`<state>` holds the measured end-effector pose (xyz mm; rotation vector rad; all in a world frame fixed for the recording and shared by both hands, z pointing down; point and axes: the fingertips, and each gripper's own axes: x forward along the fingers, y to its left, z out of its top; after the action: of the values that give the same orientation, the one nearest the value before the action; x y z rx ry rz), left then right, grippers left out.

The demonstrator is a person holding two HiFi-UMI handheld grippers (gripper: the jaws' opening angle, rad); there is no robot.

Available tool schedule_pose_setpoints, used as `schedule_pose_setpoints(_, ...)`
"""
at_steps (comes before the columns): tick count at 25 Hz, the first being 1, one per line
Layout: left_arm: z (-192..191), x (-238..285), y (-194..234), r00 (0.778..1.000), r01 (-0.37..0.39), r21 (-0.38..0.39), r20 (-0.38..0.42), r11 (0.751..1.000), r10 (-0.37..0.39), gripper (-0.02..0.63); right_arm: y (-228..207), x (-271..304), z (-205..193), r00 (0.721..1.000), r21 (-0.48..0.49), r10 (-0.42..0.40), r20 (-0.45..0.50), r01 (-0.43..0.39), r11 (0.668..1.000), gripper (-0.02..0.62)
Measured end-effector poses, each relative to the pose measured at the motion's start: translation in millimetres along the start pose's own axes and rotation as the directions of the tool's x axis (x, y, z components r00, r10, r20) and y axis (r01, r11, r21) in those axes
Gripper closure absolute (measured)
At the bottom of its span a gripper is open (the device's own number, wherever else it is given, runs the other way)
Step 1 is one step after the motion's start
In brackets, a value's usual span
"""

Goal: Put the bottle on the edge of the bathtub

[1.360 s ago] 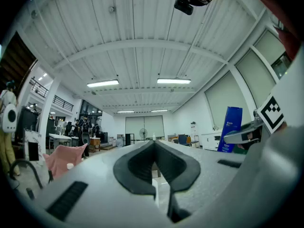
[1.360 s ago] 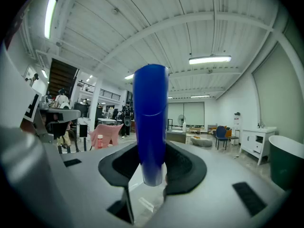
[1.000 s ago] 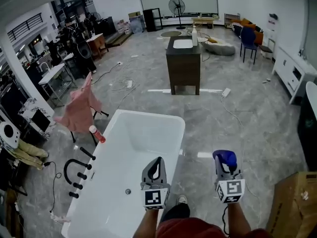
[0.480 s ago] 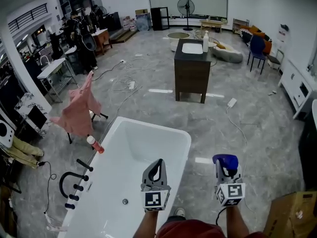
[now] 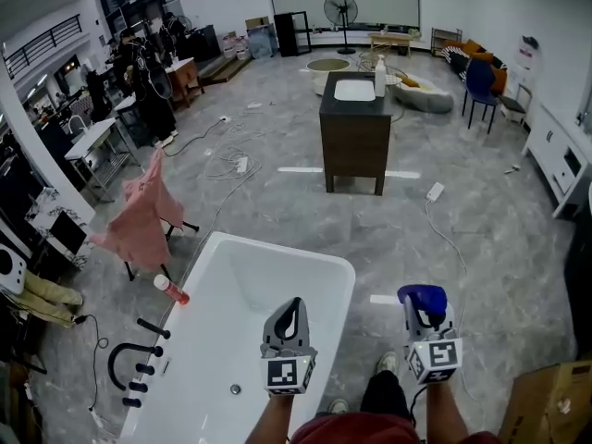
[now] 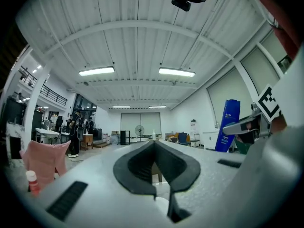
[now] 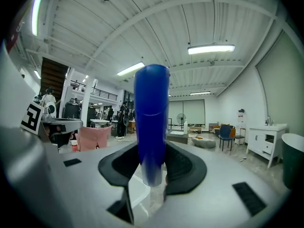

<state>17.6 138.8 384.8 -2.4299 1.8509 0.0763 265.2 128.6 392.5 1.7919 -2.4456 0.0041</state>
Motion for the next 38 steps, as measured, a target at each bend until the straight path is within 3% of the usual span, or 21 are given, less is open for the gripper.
schedule_pose_setpoints(14, -13.8, 211.0, -59.7, 0.997, -0.074, 0.018, -0.013, 0.997, 0.074, 0.601, -178.4, 158.9, 8.1, 0.999, 0.01, 0.05, 0.016, -0.05, 0.999, 0.446)
schedule_pose_setpoints(22, -21.1, 304.4, -99.9, 0.993, -0.106, 0.037, -0.038, 0.994, 0.108, 0.601, -274.4, 218.8, 2.5, 0.998, 0.031, 0.066, 0.02, -0.066, 0.997, 0.446)
schedule_pose_setpoints(30, -37.8, 359.0, -106.1, 0.992, -0.112, 0.046, -0.048, 0.993, 0.114, 0.601, -305.0, 262.0, -15.9, 0.997, 0.054, 0.078, 0.008, -0.078, 0.995, 0.446)
schedule_pose_setpoints(38, -60.1, 408.1, -64.1, 0.984, -0.172, 0.048, -0.036, 0.984, 0.173, 0.601, -291.4, 345.7, -13.1, 0.989, 0.007, 0.149, 0.006, -0.149, 0.989, 0.446)
